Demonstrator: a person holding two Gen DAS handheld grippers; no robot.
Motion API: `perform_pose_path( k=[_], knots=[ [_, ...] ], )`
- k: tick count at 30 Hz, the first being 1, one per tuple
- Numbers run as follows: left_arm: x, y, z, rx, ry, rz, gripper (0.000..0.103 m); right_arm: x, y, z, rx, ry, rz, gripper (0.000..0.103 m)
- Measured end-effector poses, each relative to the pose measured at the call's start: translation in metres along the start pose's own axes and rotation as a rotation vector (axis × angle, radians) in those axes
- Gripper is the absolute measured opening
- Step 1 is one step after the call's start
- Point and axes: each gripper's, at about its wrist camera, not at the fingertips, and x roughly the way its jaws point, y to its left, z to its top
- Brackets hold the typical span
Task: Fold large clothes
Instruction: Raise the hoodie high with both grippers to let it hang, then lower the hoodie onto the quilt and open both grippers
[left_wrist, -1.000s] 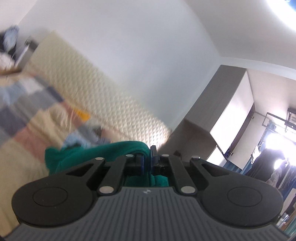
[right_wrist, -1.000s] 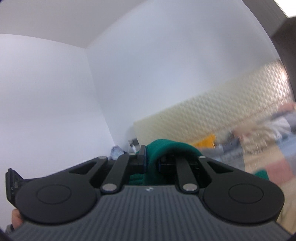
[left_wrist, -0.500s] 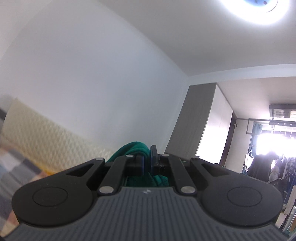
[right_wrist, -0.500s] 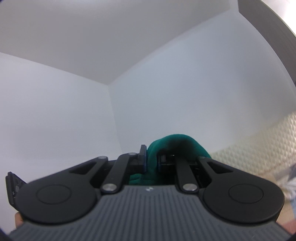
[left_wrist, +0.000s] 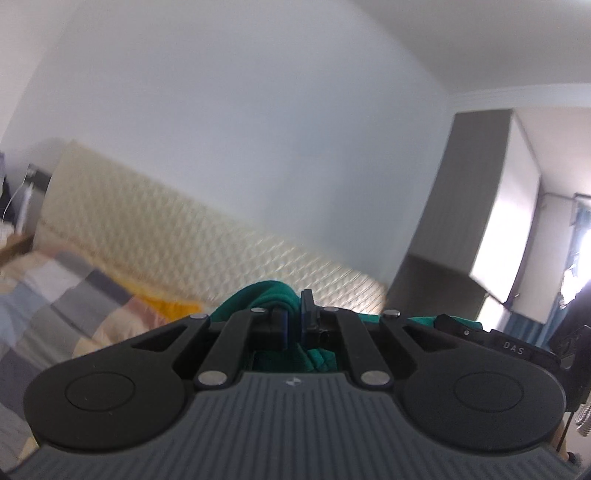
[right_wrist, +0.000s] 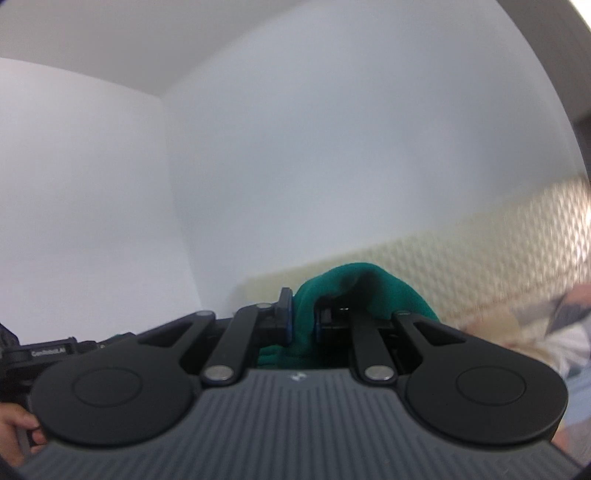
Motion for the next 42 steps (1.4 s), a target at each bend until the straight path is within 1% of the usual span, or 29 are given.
perform_pose_path(
  k=[2, 3, 4, 7, 8, 10, 11, 13, 14, 15, 16, 17, 19, 21, 22, 24, 26, 29, 30, 33, 34, 35, 37, 38, 39, 42],
  knots=[
    [0.039, 0.031, -0.036, 0.001, 0.042, 0.016, 0.007, 0.037, -0.026, -0.039, 0.02, 0.032, -0.032, 0.014],
    [0.058, 0.048, -0.06, 0.009, 0.064, 0.022, 0.007, 0.057, -0.04, -0.06, 0.023, 0.055, -0.056, 0.014],
    [0.085, 0.066, -0.088, 0.011, 0.095, 0.045, 0.007, 0.076, -0.056, -0.083, 0.028, 0.076, -0.077, 0.014],
    [0.149, 0.12, -0.154, -0.016, 0.185, 0.09, 0.007, 0.132, -0.099, -0.148, 0.038, 0.153, -0.135, 0.014],
    [0.169, 0.134, -0.173, -0.022, 0.202, 0.099, 0.007, 0.152, -0.111, -0.167, 0.04, 0.171, -0.15, 0.014],
    [0.2, 0.164, -0.208, -0.04, 0.227, 0.103, 0.007, 0.177, -0.142, -0.201, 0.039, 0.2, -0.183, 0.014],
    [0.212, 0.17, -0.22, -0.038, 0.242, 0.103, 0.007, 0.196, -0.156, -0.215, 0.036, 0.212, -0.198, 0.014],
    [0.246, 0.19, -0.244, -0.031, 0.274, 0.111, 0.007, 0.215, -0.18, -0.24, 0.037, 0.241, -0.23, 0.014],
    [0.26, 0.197, -0.255, -0.029, 0.294, 0.12, 0.007, 0.222, -0.19, -0.251, 0.039, 0.257, -0.245, 0.014],
    [0.274, 0.205, -0.265, -0.039, 0.316, 0.133, 0.007, 0.219, -0.191, -0.264, 0.037, 0.27, -0.254, 0.014],
    [0.295, 0.22, -0.28, -0.054, 0.34, 0.146, 0.007, 0.226, -0.2, -0.277, 0.037, 0.283, -0.262, 0.014],
    [0.303, 0.227, -0.288, -0.07, 0.361, 0.159, 0.007, 0.232, -0.209, -0.286, 0.041, 0.298, -0.269, 0.014],
    [0.326, 0.247, -0.301, -0.115, 0.4, 0.181, 0.007, 0.242, -0.221, -0.302, 0.054, 0.332, -0.276, 0.014],
    [0.339, 0.259, -0.31, -0.12, 0.441, 0.206, 0.007, 0.238, -0.216, -0.304, 0.051, 0.357, -0.281, 0.014],
    [0.347, 0.264, -0.315, -0.122, 0.466, 0.219, 0.007, 0.243, -0.219, -0.31, 0.049, 0.372, -0.284, 0.014],
    [0.354, 0.269, -0.324, -0.143, 0.525, 0.242, 0.007, 0.253, -0.225, -0.318, 0.051, 0.419, -0.303, 0.014],
    [0.363, 0.275, -0.336, -0.149, 0.559, 0.258, 0.007, 0.263, -0.232, -0.328, 0.076, 0.462, -0.328, 0.014],
    [0.354, 0.265, -0.334, -0.124, 0.552, 0.268, 0.008, 0.264, -0.231, -0.33, 0.08, 0.46, -0.337, 0.015],
    [0.353, 0.263, -0.333, -0.126, 0.549, 0.27, 0.011, 0.262, -0.229, -0.328, 0.085, 0.458, -0.335, 0.015],
    [0.334, 0.246, -0.319, -0.115, 0.554, 0.269, 0.033, 0.251, -0.225, -0.319, 0.108, 0.458, -0.332, 0.016],
    [0.326, 0.238, -0.313, -0.099, 0.55, 0.266, 0.046, 0.247, -0.222, -0.315, 0.113, 0.462, -0.333, 0.016],
    [0.318, 0.232, -0.309, -0.088, 0.542, 0.264, 0.052, 0.241, -0.219, -0.311, 0.114, 0.464, -0.337, 0.017],
    [0.301, 0.22, -0.299, -0.089, 0.535, 0.253, 0.052, 0.228, -0.211, -0.303, 0.117, 0.464, -0.346, 0.026],
    [0.292, 0.215, -0.295, -0.091, 0.54, 0.254, 0.052, 0.22, -0.207, -0.299, 0.122, 0.463, -0.342, 0.034],
    [0.283, 0.209, -0.291, -0.086, 0.536, 0.25, 0.052, 0.211, -0.203, -0.294, 0.125, 0.461, -0.336, 0.038],
    [0.25, 0.188, -0.277, -0.065, 0.52, 0.251, 0.052, 0.182, -0.186, -0.279, 0.114, 0.44, -0.331, 0.039]
  ],
)
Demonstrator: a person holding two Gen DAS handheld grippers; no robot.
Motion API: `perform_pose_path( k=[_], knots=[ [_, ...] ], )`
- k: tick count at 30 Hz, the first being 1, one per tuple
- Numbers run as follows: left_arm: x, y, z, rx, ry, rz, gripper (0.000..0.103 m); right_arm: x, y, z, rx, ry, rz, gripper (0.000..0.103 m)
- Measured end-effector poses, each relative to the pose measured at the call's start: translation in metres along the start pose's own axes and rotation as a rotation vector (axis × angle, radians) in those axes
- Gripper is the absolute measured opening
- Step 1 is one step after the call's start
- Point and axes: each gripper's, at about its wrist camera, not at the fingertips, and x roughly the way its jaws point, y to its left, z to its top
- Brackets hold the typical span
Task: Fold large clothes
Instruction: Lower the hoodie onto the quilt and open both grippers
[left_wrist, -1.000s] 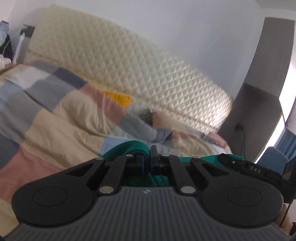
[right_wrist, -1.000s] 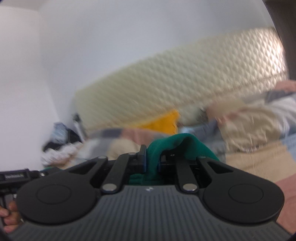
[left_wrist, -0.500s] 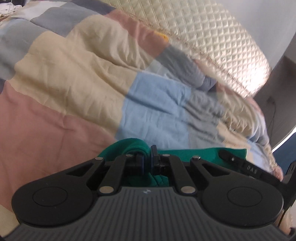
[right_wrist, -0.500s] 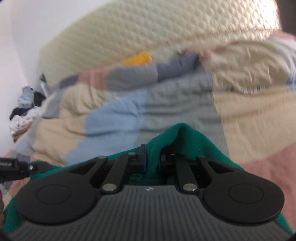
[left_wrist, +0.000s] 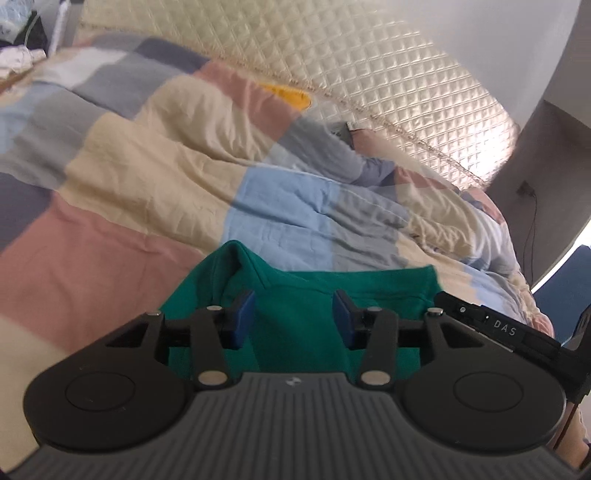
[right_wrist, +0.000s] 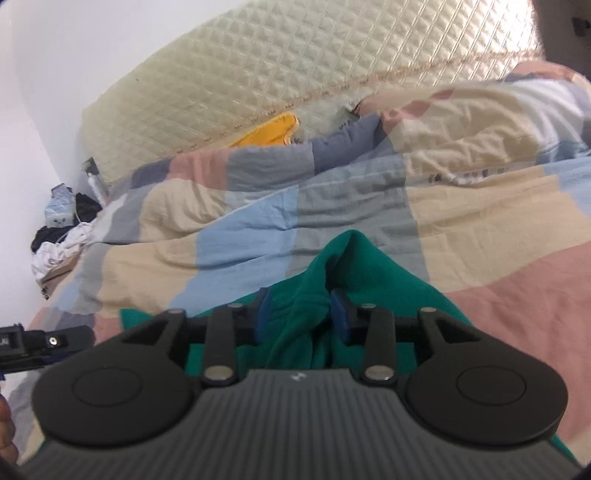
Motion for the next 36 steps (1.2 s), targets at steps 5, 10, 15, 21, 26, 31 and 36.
perform_pose_path(
  k=[5, 10, 15, 21, 26, 31, 36],
  knots=[
    [-0.074, -0.02, -0.02, 0.016, -0.035, -0.013, 0.052, -0.071, 0.016, -0.005, -0.02, -0.05, 0.024, 0.039],
    [-0.15, -0.036, -0.052, 0.019, -0.062, -0.029, 0.051, -0.145, 0.04, -0.022, -0.047, -0.085, 0.045, 0.039],
    [-0.221, -0.045, -0.094, 0.045, -0.082, -0.041, 0.051, -0.213, 0.059, -0.049, -0.052, -0.103, 0.064, 0.039],
    [-0.285, -0.041, -0.153, 0.054, -0.101, -0.049, 0.051, -0.273, 0.074, -0.086, -0.034, -0.125, 0.083, 0.04],
    [-0.306, -0.033, -0.195, 0.043, -0.09, -0.049, 0.051, -0.298, 0.082, -0.122, -0.036, -0.146, 0.089, 0.04],
    [-0.304, -0.03, -0.225, 0.077, -0.068, -0.031, 0.051, -0.292, 0.086, -0.153, -0.028, -0.109, 0.048, 0.04],
    [-0.284, -0.023, -0.223, 0.117, -0.05, 0.015, 0.051, -0.275, 0.092, -0.157, -0.039, -0.099, 0.016, 0.04]
  ],
)
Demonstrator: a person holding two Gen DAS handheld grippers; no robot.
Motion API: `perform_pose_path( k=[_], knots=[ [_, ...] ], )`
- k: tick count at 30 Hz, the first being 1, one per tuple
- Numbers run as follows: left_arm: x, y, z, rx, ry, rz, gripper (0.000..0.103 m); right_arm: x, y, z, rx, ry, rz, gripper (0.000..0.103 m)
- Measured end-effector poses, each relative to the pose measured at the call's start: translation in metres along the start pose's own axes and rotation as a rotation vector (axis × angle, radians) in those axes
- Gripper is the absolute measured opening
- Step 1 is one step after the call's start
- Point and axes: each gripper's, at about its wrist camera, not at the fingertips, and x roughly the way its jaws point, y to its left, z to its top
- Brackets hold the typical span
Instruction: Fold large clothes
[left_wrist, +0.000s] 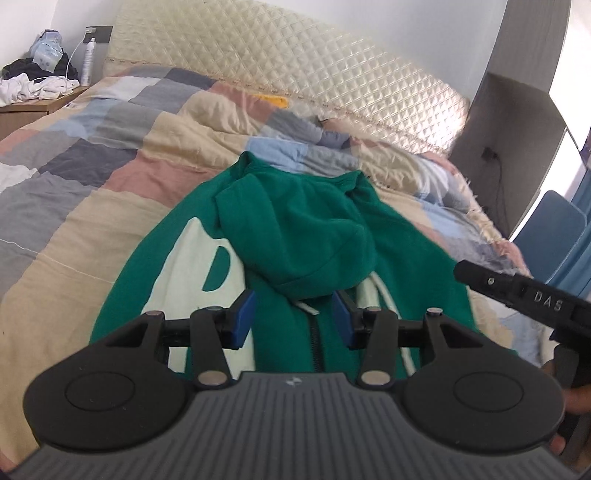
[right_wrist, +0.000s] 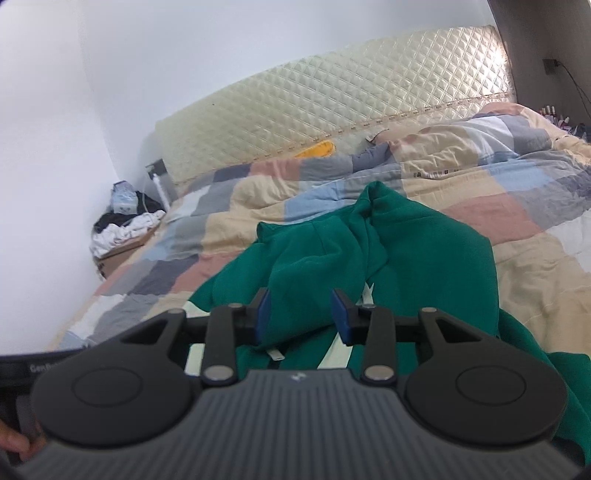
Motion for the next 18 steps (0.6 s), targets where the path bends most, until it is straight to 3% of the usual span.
perform_pose_path(
  k=[1, 3, 9, 10, 12, 13, 18],
  knots=[
    [0.004, 0.003, 0.001, 0.001, 0.001, 0.01, 0.051, 0.005, 0.0, 0.0, 0.003, 0.003, -0.003, 0.04],
    [0.015, 0.01, 0.006, -0.008, 0.004, 0.031, 0.051, 0.015, 0.001, -0.002, 0.009, 0.007, -0.007, 0.051],
    [0.033, 0.028, 0.005, -0.004, 0.033, 0.086, 0.052, 0.055, 0.005, -0.006, 0.0, 0.04, 0.003, 0.053],
    [0.036, 0.03, 0.005, 0.001, 0.04, 0.097, 0.052, 0.063, 0.006, -0.007, -0.002, 0.047, 0.005, 0.057],
    [0.043, 0.037, 0.004, -0.005, 0.055, 0.11, 0.052, 0.081, 0.008, -0.01, 0.0, 0.062, -0.004, 0.08],
    [0.047, 0.041, 0.004, -0.01, 0.062, 0.116, 0.052, 0.091, 0.009, -0.012, -0.001, 0.071, -0.008, 0.083],
    [0.06, 0.059, 0.009, -0.049, 0.05, 0.112, 0.052, 0.146, 0.009, -0.018, -0.021, 0.135, -0.034, 0.083]
  ],
)
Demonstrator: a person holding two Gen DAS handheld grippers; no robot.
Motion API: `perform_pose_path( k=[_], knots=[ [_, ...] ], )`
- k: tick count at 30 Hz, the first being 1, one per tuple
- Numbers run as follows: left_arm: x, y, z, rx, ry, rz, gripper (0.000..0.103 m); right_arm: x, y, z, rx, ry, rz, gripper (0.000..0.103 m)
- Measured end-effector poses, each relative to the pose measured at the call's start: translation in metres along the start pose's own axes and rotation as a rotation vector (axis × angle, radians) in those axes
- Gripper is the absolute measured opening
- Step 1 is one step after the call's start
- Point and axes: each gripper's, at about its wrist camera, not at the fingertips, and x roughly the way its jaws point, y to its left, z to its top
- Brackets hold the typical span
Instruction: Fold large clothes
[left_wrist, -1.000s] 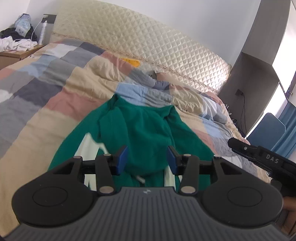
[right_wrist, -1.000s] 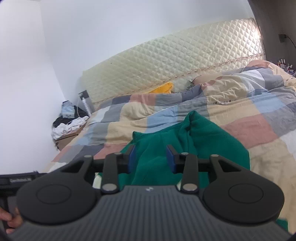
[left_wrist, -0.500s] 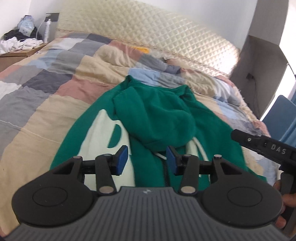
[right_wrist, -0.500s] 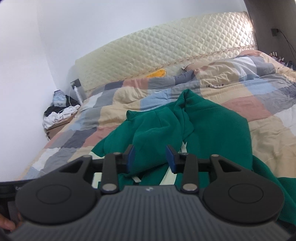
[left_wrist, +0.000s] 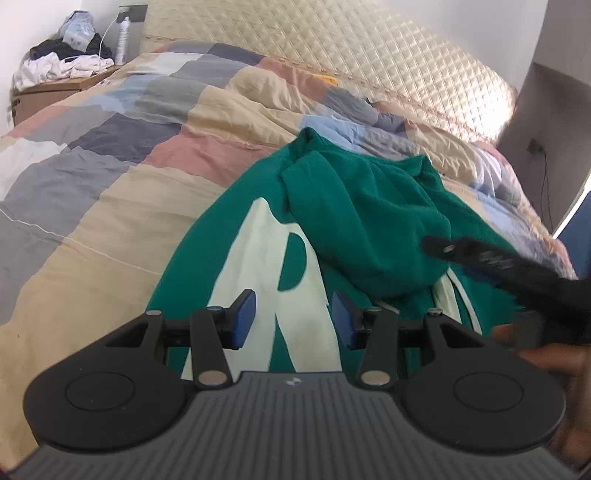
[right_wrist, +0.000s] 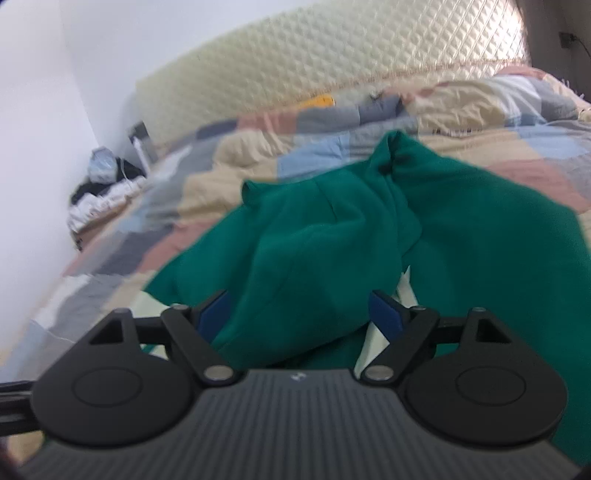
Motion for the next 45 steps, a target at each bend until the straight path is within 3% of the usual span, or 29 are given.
perform_pose_path(
  k=[4, 7, 8, 9, 11, 14, 18, 22, 26, 31, 35, 38, 39, 45],
  knots=[
    [0.007, 0.011, 0.003, -0.042, -0.022, -0.016, 0.052, 0.042, -0.001, 0.0, -0.031, 0.027, -0.033, 0.083],
    [0.01, 0.025, 0.008, -0.098, -0.042, -0.029, 0.052, 0.071, 0.002, 0.008, -0.052, 0.025, -0.049, 0.074],
    [0.008, 0.029, 0.008, -0.115, -0.05, -0.031, 0.052, 0.081, 0.004, 0.015, -0.059, 0.023, -0.058, 0.064],
    [0.009, 0.035, 0.01, -0.133, -0.06, -0.034, 0.052, 0.089, 0.006, 0.023, -0.07, 0.008, -0.072, 0.044],
    [0.009, 0.046, 0.011, -0.173, -0.077, -0.029, 0.052, 0.105, 0.01, 0.046, -0.087, -0.026, -0.094, 0.02],
    [0.017, 0.065, 0.012, -0.239, -0.082, -0.031, 0.052, 0.131, 0.019, 0.091, -0.127, -0.082, -0.1, 0.013],
    [0.033, 0.082, 0.016, -0.281, -0.081, -0.034, 0.052, 0.166, 0.039, 0.161, -0.228, -0.148, -0.115, 0.011],
    [0.047, 0.091, 0.016, -0.284, -0.089, -0.047, 0.052, 0.201, 0.05, 0.235, -0.214, -0.222, -0.145, 0.011],
    [0.07, 0.09, 0.024, -0.267, -0.08, -0.024, 0.052, 0.25, 0.053, 0.272, -0.237, -0.255, -0.262, 0.011],
    [0.098, 0.094, 0.019, -0.275, -0.048, -0.042, 0.052, 0.308, 0.03, 0.249, -0.276, -0.188, -0.311, 0.012],
    [0.107, 0.101, 0.018, -0.295, -0.041, -0.069, 0.052, 0.313, 0.004, 0.228, -0.169, -0.192, -0.281, 0.014],
    [0.112, 0.104, 0.018, -0.321, -0.051, -0.085, 0.052, 0.301, -0.005, 0.224, -0.131, -0.19, -0.282, 0.037],
    [0.114, 0.105, 0.018, -0.336, -0.049, -0.087, 0.052, 0.292, -0.007, 0.222, -0.133, -0.186, -0.27, 0.04],
    [0.103, 0.095, 0.023, -0.286, -0.033, -0.044, 0.052, 0.209, -0.014, 0.205, -0.126, -0.165, -0.173, 0.04]
  ],
)
